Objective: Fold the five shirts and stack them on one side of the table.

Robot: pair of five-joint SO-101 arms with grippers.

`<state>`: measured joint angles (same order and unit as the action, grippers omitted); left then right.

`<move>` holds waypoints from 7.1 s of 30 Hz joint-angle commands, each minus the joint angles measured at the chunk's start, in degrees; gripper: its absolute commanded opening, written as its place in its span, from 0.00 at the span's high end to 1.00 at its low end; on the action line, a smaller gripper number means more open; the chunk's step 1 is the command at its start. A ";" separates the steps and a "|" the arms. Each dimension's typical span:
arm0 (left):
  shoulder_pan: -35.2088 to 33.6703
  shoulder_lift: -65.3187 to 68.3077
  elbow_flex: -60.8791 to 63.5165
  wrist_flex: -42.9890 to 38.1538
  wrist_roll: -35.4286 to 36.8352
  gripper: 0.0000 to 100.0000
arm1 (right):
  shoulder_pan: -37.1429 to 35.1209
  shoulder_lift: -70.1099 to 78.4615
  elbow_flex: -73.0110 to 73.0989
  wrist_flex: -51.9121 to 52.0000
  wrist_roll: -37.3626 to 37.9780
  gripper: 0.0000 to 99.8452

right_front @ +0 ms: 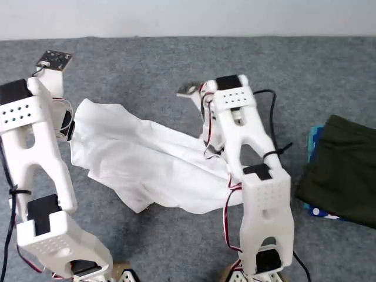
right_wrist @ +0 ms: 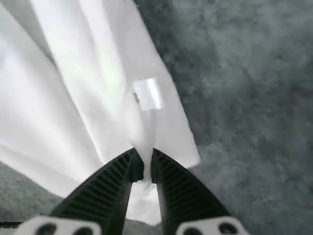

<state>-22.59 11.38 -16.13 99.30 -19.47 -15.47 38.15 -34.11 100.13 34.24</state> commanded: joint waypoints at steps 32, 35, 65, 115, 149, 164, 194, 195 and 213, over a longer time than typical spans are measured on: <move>13.19 52.57 -55.52 1.58 4.48 0.82 | 7.69 -18.86 14.42 2.42 2.64 0.99; 10.37 53.63 -54.55 1.58 4.57 0.90 | 7.87 -19.12 14.42 2.68 2.55 0.99; 6.77 6.24 -1.71 -13.19 6.07 0.81 | 7.43 -18.86 14.42 2.59 2.73 0.99; 13.54 29.01 -57.54 1.14 4.22 0.99 | 12.35 -36.00 14.07 1.98 5.63 0.99; 13.54 -24.09 -57.54 -19.25 -2.73 0.99 | 18.51 -78.46 14.07 -38.29 21.89 0.99; 13.10 -35.43 -57.19 -22.51 -11.52 0.99 | 25.45 -88.66 14.33 -34.51 25.41 0.99; 13.19 -0.26 -17.71 -46.68 -11.60 0.99 | 17.45 -37.76 14.42 -40.57 24.00 0.99; 13.19 1.14 -17.89 -48.53 -11.60 0.99 | 17.36 -36.00 14.42 -42.86 24.00 0.99; 12.31 16.26 -28.26 -52.84 -11.69 0.99 | 12.70 -14.81 14.33 -80.84 24.26 0.99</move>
<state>-9.23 28.62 -41.19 42.86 -30.90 -2.11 23.74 -19.25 21.45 58.68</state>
